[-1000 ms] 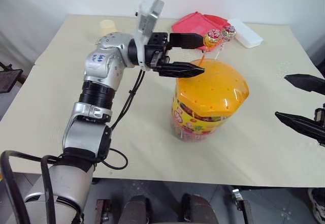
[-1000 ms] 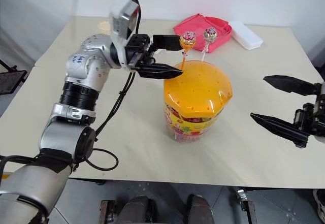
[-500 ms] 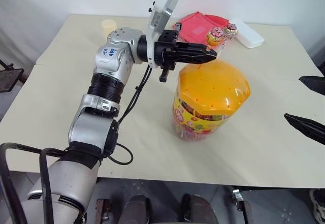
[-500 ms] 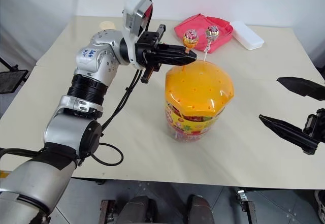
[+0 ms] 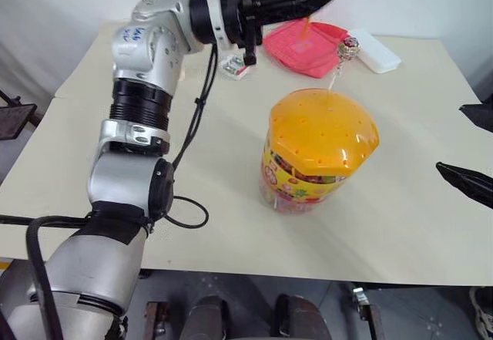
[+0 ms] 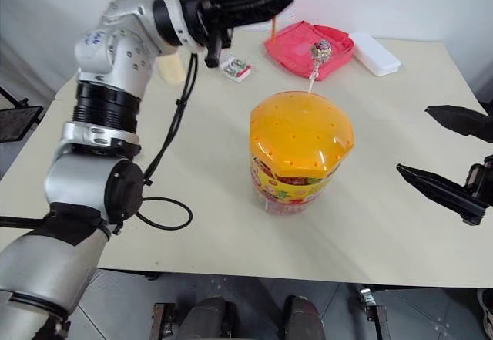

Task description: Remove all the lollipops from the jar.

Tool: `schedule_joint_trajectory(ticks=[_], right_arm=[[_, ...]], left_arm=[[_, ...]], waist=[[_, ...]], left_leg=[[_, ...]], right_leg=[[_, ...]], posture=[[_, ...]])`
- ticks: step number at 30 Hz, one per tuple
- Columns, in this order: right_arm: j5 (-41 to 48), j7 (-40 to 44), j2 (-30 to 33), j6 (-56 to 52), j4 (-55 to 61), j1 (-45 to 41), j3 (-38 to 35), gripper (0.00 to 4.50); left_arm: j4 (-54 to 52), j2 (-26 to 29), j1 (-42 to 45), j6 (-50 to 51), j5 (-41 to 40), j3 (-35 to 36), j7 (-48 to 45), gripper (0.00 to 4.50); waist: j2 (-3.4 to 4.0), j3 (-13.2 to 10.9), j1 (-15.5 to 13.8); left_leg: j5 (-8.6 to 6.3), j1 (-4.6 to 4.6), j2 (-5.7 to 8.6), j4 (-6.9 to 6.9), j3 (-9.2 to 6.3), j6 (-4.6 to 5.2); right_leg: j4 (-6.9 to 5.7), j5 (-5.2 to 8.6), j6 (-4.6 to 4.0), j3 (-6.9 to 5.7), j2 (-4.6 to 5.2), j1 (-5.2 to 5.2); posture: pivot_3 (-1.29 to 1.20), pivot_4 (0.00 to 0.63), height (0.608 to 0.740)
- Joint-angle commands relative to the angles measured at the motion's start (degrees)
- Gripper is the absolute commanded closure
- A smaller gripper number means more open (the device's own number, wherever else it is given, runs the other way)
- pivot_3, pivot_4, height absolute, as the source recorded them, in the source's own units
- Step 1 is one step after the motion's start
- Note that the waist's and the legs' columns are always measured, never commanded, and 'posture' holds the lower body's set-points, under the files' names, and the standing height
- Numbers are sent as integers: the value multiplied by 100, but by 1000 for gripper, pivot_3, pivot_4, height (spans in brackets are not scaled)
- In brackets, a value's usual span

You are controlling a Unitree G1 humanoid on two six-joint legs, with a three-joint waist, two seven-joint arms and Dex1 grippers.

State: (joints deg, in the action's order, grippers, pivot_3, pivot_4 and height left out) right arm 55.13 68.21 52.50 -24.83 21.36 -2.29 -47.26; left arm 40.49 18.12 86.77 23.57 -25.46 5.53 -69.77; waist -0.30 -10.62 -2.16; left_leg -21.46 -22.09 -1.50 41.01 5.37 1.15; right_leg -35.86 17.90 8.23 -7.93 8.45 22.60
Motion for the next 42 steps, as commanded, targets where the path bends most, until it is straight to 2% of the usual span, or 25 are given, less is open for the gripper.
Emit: schedule_joint_trajectory(ticks=[1,5,9,13,17,24,27,33,36,42], right_arm=[[-13,42,192,98,-128,-201,68,0],[-87,147,297,129,-364,-457,344,0],[-205,252,349,181,-633,-769,635,0],[-290,361,355,228,-825,-990,882,0],[-369,430,342,261,-1010,-1271,1157,0],[-517,536,287,346,-1260,-1614,1497,0],[-544,554,283,345,-1286,-1670,1560,0],[-553,556,331,271,-1252,-1650,1512,0],[-546,537,355,237,-1225,-1646,1490,0],[-552,548,461,189,-1206,-1621,1409,0]], left_arm=[[-348,486,121,450,212,93,711,4490],[-393,1102,-90,1092,594,29,1514,4490],[-304,1780,-475,2290,1351,-566,2168,4490],[-360,2083,-985,2967,1845,-1003,2554,4490],[-56,2181,-1280,3231,2143,-1095,2917,4490],[-62,2077,-1609,3721,2229,-1417,2697,4490],[-362,2193,-1952,4049,2262,-1908,2292,4490],[-714,2386,-2278,4271,2332,-2252,2084,4490],[-705,2371,-2219,4434,2246,-2151,2095,3799],[-1430,2602,-2158,4733,2191,-2265,1901,1993]], waist=[[0,0,26],[1,0,69],[3,2,83],[-1,0,51],[-3,-2,55],[-3,-2,72],[-3,-1,81],[-2,-1,78],[-2,-1,73],[-3,-1,79]], left_leg=[[0,0,0,1,0,0],[0,1,-1,-3,-4,0],[0,3,0,-3,-3,0],[0,2,0,-2,-5,0],[0,-6,0,2,-9,-1],[0,-5,0,1,-6,-1],[0,-5,1,1,-3,-1],[0,-5,0,1,-1,-1],[0,-5,0,2,-2,-1],[0,-5,-1,1,-1,-1]], right_leg=[[0,0,0,0,0,0],[-1,0,0,-3,0,0],[-3,0,0,-2,0,0],[-5,0,0,-2,-1,1],[-4,0,0,-7,-1,2],[-4,0,0,-7,0,3],[-5,0,0,-6,0,4],[-7,0,0,-1,0,7],[-8,0,0,-2,0,7],[-8,0,0,-1,0,7]], posture=[[0,150,740],[0,150,740],[0,150,740],[0,150,740],[0,150,740],[0,150,740],[0,150,740],[0,150,740],[0,150,740],[0,150,740]])
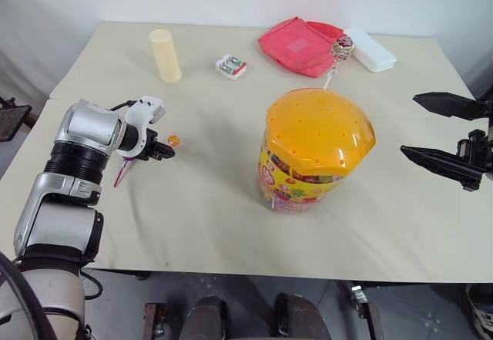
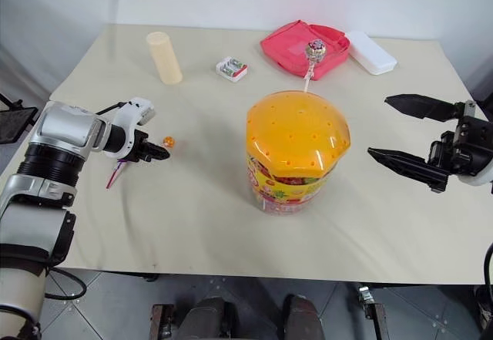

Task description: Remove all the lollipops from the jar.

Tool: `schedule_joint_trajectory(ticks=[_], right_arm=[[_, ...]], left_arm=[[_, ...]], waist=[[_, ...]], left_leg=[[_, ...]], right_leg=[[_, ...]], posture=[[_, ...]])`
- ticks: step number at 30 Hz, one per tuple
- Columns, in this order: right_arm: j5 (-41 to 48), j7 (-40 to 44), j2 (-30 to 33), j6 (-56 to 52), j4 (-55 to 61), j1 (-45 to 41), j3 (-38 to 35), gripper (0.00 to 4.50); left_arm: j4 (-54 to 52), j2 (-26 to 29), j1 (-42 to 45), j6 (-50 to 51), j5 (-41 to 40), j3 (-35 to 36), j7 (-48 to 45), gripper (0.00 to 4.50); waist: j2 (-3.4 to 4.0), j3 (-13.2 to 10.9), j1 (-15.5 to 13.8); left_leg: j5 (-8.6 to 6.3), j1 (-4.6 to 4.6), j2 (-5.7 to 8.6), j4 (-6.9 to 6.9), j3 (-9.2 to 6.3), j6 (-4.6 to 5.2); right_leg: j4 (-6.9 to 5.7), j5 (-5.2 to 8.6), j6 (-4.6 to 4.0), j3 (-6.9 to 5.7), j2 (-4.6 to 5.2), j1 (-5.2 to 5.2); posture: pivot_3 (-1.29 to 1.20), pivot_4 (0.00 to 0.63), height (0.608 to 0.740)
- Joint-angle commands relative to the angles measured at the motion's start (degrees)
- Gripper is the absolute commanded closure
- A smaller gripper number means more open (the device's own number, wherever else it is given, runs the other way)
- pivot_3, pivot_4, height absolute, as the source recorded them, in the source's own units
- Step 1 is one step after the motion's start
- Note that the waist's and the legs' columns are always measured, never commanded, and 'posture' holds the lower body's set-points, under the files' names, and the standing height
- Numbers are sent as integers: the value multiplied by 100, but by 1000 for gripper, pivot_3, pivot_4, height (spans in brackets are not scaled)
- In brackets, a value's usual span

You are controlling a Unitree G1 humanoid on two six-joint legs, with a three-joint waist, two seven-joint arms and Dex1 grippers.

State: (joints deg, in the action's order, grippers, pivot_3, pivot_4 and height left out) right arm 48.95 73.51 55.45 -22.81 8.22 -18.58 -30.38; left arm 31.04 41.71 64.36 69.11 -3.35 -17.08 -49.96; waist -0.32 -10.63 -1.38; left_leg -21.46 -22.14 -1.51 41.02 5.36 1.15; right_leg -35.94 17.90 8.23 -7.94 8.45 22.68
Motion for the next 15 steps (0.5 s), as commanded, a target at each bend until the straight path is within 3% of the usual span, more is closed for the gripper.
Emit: schedule_joint_trajectory(ticks=[1,5,7,15], right_arm=[[68,25,194,-21,102,13,-301,0],[38,66,278,-17,66,34,-363,0],[14,86,308,-11,40,33,-375,0],[-18,29,296,7,70,66,-413,0]], left_arm=[[-691,331,97,265,-50,-20,-135,1681],[-1494,773,80,521,-236,-74,-386,416],[-1788,950,93,625,-347,-48,-493,26],[-2208,1203,359,361,-767,340,-742,26]], waist=[[0,0,1],[0,0,-3],[0,0,-6],[0,0,-18]], left_leg=[[0,-1,0,0,0,0],[0,-1,-1,-1,-1,0],[0,-1,-1,0,-1,0],[0,-1,-1,2,-1,0]], right_leg=[[0,0,0,0,0,0],[0,0,0,0,0,2],[0,0,0,1,0,2],[-2,0,0,3,0,1]], posture=[[0,150,740],[0,150,740],[0,150,740],[0,150,740]])
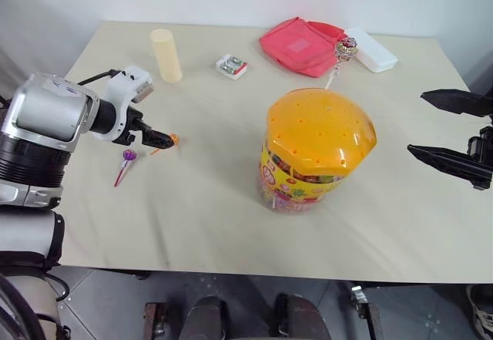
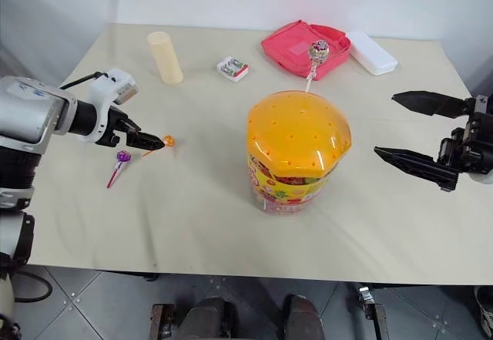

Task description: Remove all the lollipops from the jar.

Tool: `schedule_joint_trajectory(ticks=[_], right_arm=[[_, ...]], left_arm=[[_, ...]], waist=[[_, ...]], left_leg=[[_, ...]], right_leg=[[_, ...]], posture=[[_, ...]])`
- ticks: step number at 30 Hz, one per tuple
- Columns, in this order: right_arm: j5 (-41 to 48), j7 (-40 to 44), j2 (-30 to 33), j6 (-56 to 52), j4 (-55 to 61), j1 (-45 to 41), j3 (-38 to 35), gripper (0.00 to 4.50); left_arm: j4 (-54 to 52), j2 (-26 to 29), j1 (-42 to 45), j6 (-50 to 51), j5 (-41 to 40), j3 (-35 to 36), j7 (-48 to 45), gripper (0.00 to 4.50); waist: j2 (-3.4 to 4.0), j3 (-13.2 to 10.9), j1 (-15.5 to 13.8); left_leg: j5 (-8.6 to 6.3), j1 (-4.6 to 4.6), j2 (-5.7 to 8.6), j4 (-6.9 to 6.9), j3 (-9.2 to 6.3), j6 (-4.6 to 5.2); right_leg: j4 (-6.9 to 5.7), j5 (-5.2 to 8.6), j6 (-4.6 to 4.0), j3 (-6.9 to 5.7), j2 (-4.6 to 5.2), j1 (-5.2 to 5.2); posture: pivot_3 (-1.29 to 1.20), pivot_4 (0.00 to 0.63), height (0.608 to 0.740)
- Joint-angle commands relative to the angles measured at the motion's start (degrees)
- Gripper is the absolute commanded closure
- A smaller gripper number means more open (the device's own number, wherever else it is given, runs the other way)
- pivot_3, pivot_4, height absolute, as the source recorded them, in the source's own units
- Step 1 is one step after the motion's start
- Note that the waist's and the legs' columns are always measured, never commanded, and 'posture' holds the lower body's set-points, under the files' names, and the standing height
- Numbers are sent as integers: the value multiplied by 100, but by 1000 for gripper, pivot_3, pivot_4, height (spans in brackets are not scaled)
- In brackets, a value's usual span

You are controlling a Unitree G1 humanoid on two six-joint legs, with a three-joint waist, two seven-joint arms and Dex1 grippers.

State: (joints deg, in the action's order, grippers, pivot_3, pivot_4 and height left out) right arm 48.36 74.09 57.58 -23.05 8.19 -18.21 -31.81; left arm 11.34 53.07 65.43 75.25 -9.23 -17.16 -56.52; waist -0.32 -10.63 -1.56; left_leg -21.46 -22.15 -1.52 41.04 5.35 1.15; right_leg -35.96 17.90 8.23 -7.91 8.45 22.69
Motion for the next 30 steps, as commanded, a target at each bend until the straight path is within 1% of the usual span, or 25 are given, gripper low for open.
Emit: schedule_joint_trajectory(ticks=[1,2,4,6,9,11,14,18,24,26,30], right_arm=[[39,-32,79,35,79,41,-275,0],[40,-39,72,39,86,54,-286,0],[58,-73,53,45,119,96,-330,0],[80,-103,38,51,159,141,-378,0],[114,-193,-9,42,288,282,-527,0],[135,-229,-44,42,377,416,-644,0],[182,-325,-105,18,530,627,-841,0],[263,-389,-158,11,648,788,-1010,0],[793,-669,-225,-280,791,875,-1481,0],[927,-743,-284,-373,877,1046,-1710,0],[1133,-908,-495,-567,1254,1678,-2266,0]], left_arm=[[-243,28,256,-359,-229,420,-95,26],[-226,-55,301,-491,-313,523,-124,26],[-92,-489,446,-1249,-591,945,-170,26],[-4,-806,483,-1937,-743,1189,-249,26],[130,-1632,380,-3419,-1289,1930,-399,26],[364,-1903,421,-3820,-1436,2083,-571,26],[854,-2172,597,-4350,-1543,2090,-939,26],[1458,-2450,948,-4594,-1471,1860,-1314,26],[2703,-3168,1658,-5160,-1321,1663,-1813,26],[3138,-3362,1834,-5377,-1166,1553,-1916,26],[3869,-3769,2159,-5611,-1022,1520,-2038,26]], waist=[[0,0,1],[0,0,-2],[0,0,-20],[0,0,-39],[0,0,-55],[0,0,-43],[1,0,2],[1,0,9],[0,0,-75],[0,0,-94],[0,0,-132]], left_leg=[[0,0,0,0,0,0],[0,0,0,0,0,0],[0,-1,0,0,0,0],[0,-4,0,7,-3,0],[0,-4,2,8,-3,1],[0,-5,2,8,-3,1],[0,-2,3,3,0,1],[0,-2,4,4,3,1],[-2,-5,9,9,1,4],[-2,-4,9,7,1,4],[-2,-5,9,3,5,4]], right_leg=[[0,0,0,0,0,0],[0,0,0,0,0,0],[0,0,0,-1,0,0],[-1,0,0,-3,3,-1],[-2,0,0,-3,6,-1],[-2,0,0,-5,6,-1],[-3,0,0,-7,5,0],[-3,0,0,-7,5,0],[-1,-2,3,-8,7,-2],[-1,-2,3,-8,6,-2],[1,-2,3,-8,6,-2]], posture=[[0,150,740],[0,150,740],[0,150,740],[0,150,740],[0,150,740],[0,150,740],[0,150,740],[0,150,740],[0,150,740],[0,150,740],[0,150,740]])
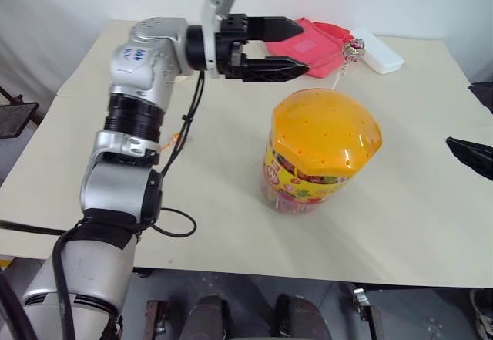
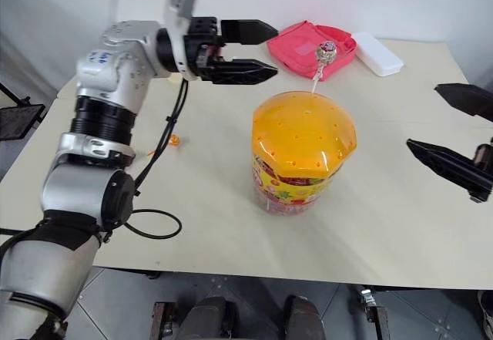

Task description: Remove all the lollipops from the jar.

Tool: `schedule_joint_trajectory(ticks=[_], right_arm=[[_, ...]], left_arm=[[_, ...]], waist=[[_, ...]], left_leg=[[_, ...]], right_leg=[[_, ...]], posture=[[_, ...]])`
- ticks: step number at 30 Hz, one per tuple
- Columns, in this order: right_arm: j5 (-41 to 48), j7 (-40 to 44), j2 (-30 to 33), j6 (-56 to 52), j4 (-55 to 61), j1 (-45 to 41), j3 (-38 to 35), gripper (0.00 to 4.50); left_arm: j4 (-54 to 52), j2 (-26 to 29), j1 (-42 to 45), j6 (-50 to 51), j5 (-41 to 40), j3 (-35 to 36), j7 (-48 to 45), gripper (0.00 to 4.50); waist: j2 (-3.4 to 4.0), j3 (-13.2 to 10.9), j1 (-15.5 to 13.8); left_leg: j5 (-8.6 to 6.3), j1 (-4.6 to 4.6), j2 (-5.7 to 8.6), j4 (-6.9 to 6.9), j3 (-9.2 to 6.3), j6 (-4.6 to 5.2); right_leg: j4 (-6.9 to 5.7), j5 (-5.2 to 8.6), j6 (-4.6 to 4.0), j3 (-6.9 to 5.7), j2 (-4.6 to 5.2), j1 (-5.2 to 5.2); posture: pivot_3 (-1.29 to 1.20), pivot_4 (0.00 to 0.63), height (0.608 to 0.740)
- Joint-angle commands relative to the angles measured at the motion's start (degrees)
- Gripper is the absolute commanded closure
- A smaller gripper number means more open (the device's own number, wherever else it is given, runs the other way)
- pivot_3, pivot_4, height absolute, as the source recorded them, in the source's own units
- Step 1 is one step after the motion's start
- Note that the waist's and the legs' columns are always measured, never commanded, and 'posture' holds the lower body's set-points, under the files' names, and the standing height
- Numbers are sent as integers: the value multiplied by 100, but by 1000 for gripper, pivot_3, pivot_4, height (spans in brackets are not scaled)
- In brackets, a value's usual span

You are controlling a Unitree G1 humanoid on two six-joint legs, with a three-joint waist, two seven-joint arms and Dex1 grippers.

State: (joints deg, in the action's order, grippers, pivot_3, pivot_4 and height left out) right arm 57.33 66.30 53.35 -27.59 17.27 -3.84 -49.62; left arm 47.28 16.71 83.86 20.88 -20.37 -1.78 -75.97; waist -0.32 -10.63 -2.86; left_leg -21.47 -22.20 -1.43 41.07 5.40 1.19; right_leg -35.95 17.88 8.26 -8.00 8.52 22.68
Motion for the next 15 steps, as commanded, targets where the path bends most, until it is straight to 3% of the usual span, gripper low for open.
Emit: schedule_joint_trajectory(ticks=[1,11,15], right_arm=[[345,-245,-166,-182,520,420,-619,0],[748,-1032,-818,-104,1653,1443,-1044,0],[742,-1222,-933,35,1866,1635,-1122,0]], left_arm=[[461,-236,379,-259,170,-45,-107,26],[1585,-770,951,-625,514,105,-59,26],[1960,-916,1251,-552,773,31,66,874]], waist=[[0,0,-8],[0,0,-9],[0,0,-23]], left_leg=[[0,0,0,1,1,0],[-1,1,1,0,1,1],[-1,0,2,0,0,2]], right_leg=[[1,0,0,1,0,0],[2,0,0,3,0,1],[3,0,0,3,0,0]], posture=[[0,150,740],[0,150,740],[0,150,740]])
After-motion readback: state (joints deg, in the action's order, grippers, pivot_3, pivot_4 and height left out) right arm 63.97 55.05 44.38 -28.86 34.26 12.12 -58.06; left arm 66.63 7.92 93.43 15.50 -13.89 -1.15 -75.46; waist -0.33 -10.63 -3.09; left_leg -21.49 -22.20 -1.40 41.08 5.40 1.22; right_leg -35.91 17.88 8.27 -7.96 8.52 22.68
